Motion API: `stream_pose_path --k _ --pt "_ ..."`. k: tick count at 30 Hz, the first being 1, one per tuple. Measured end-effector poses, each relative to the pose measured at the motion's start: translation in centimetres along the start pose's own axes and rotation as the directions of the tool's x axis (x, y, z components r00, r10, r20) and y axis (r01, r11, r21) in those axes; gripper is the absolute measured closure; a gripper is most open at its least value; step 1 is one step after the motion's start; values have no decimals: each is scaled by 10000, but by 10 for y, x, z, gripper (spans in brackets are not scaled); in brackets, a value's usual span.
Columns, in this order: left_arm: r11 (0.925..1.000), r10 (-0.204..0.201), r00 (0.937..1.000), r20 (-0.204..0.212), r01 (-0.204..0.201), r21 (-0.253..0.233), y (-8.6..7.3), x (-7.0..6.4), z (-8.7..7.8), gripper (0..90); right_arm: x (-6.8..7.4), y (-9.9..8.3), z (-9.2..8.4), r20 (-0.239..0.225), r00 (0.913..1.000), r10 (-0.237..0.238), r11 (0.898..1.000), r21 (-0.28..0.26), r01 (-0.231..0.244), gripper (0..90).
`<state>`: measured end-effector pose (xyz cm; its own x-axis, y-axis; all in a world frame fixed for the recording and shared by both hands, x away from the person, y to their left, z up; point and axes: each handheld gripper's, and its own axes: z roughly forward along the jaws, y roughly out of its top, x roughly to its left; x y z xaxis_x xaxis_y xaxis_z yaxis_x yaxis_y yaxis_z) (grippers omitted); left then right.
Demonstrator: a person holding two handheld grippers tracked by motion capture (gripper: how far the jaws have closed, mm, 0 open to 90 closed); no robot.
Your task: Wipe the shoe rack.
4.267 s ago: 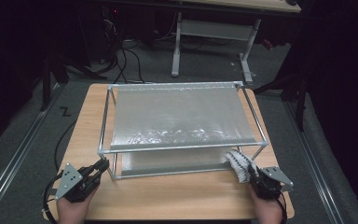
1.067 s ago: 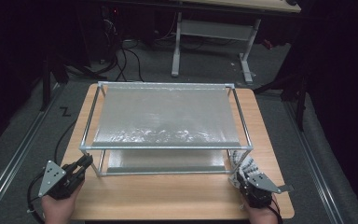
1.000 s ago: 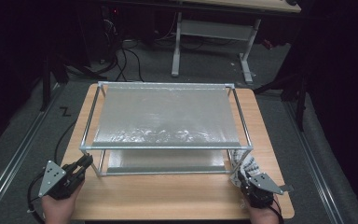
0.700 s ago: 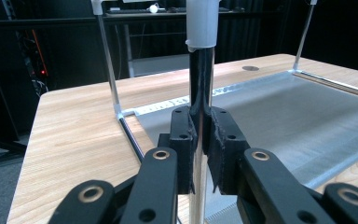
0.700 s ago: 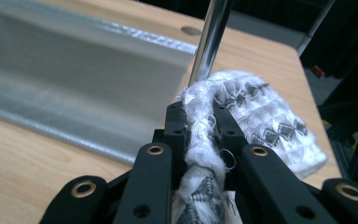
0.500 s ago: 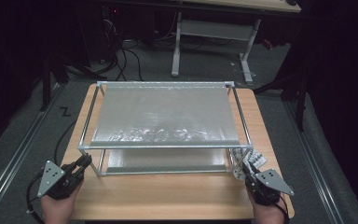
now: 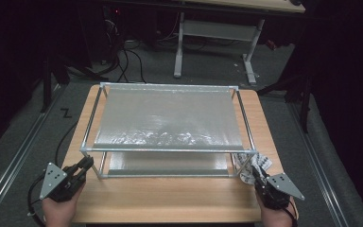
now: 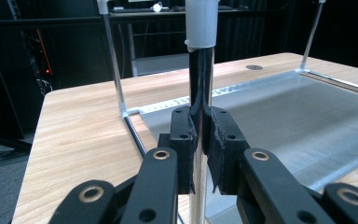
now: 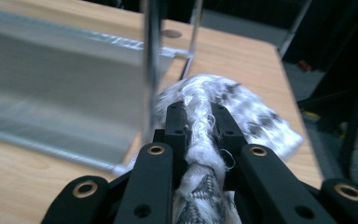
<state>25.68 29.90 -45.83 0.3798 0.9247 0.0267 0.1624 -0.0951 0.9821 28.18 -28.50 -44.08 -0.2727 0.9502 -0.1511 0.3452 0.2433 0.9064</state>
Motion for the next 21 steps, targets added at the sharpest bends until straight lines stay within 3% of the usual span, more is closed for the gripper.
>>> stream_pose_path --k 1,5,12,16,17,21 --pt "10000 9 10000 -22 -9 7 0 0 0 809 -7 3 -4 169 9992 353 9989 -300 -348 804" --pt "10000 5 10000 -32 -5 4 0 0 0 809 -18 1 -5 444 9971 611 9980 -161 -604 805" --pt "10000 0 10000 -61 0 -5 0 -1 0 809 -2 0 -7 -6 9999 165 9997 -190 -165 805" --pt "10000 15 10000 -95 -15 1 0 -1 0 808 8 16 -13 -153 9999 -21 9968 -797 9 804" --pt "10000 15 10000 -97 -15 -6 0 -1 0 808 10 26 -19 -84 10000 -23 9932 -1161 13 803" --pt "10000 27 9999 -97 -27 -14 0 -1 0 808 7 36 -24 -34 10000 40 9908 -1356 -45 801"
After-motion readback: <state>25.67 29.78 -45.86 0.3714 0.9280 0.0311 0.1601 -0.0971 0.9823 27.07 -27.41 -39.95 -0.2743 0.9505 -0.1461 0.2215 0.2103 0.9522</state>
